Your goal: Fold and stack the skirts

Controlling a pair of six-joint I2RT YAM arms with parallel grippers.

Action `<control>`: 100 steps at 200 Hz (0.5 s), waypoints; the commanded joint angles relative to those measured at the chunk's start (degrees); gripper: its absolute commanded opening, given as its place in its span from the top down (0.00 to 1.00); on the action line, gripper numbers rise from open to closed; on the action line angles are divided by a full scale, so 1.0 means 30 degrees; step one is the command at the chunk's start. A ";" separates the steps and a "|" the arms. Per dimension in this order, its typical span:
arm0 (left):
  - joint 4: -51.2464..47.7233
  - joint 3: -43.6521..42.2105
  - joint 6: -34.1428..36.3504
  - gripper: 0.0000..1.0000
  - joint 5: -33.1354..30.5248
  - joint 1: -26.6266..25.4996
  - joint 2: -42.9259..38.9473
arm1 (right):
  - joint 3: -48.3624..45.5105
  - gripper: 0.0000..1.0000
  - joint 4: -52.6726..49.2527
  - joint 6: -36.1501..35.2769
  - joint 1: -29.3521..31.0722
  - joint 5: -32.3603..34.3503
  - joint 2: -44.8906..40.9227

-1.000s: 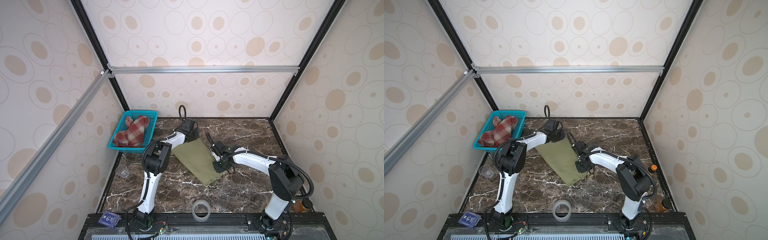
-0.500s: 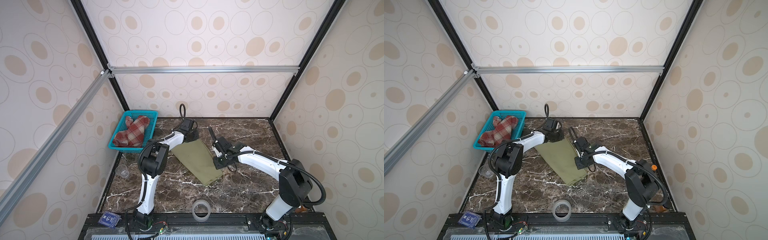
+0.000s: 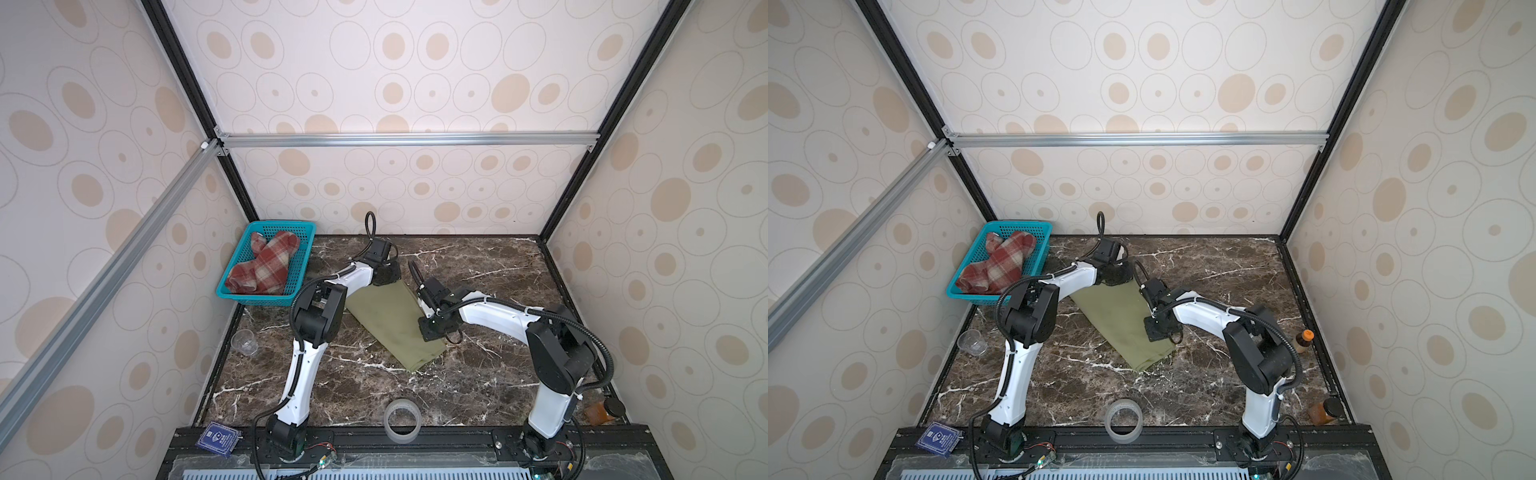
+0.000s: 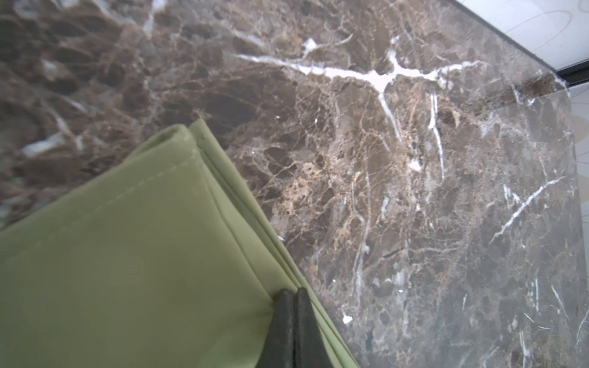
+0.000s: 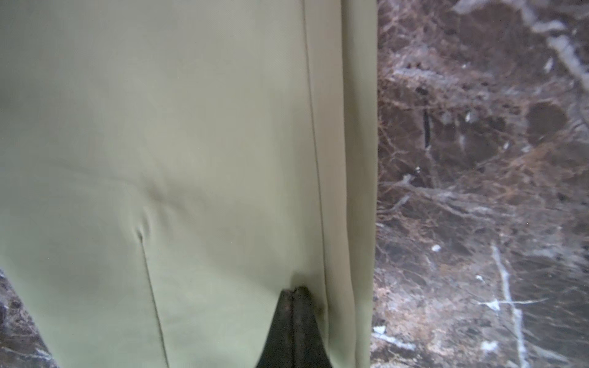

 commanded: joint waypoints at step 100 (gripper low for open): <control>0.1528 0.0679 0.0422 1.00 0.0567 0.0711 0.0312 | 0.0631 1.00 -0.0032 0.0429 -0.1009 0.0565 0.1322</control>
